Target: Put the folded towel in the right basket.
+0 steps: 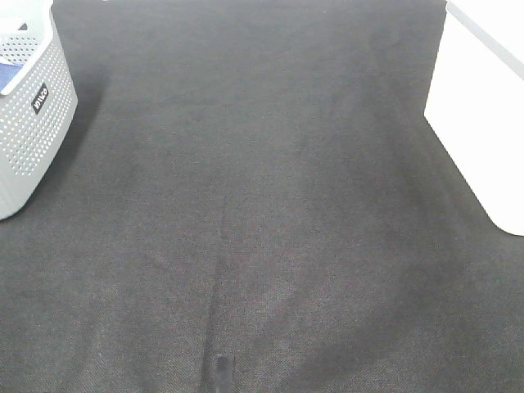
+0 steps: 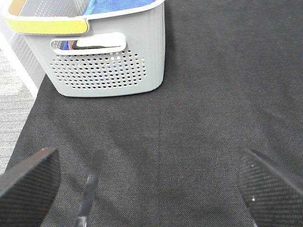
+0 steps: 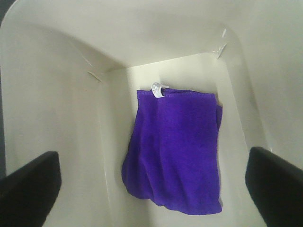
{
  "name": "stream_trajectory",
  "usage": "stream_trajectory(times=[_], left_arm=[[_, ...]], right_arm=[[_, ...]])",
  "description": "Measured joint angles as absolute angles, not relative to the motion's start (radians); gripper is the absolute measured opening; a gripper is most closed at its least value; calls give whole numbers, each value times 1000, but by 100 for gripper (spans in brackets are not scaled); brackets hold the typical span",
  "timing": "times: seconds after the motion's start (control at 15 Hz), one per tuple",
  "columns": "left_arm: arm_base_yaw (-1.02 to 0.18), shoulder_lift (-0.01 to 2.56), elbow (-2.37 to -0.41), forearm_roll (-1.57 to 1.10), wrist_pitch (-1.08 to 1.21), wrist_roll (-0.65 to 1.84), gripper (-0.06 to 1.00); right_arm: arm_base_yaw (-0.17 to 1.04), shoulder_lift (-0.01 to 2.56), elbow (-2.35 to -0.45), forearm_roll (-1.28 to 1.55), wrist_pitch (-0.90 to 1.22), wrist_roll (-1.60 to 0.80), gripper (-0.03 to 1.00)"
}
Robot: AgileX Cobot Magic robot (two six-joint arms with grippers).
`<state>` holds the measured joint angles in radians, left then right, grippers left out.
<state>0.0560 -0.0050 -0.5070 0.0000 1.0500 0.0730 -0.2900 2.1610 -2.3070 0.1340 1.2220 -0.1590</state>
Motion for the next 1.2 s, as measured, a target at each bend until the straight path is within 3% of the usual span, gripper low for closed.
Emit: stream_trajectory(times=[0.4, 0.53, 0.87, 1.2], left_arm=[[56, -5, -507, 0, 1050, 73, 95], [56, -5, -507, 0, 1050, 73, 95], [56, -5, -507, 0, 1050, 73, 95], [56, -5, -507, 0, 1050, 73, 95]], right_arm=[[-72, 1936, -2236, 76, 1217, -94, 98], [-13, 1744, -1997, 70, 1217, -93, 98], [-3, 1172, -1366, 44, 1185, -62, 98], [-3, 643, -911, 44, 1165, -53, 98]])
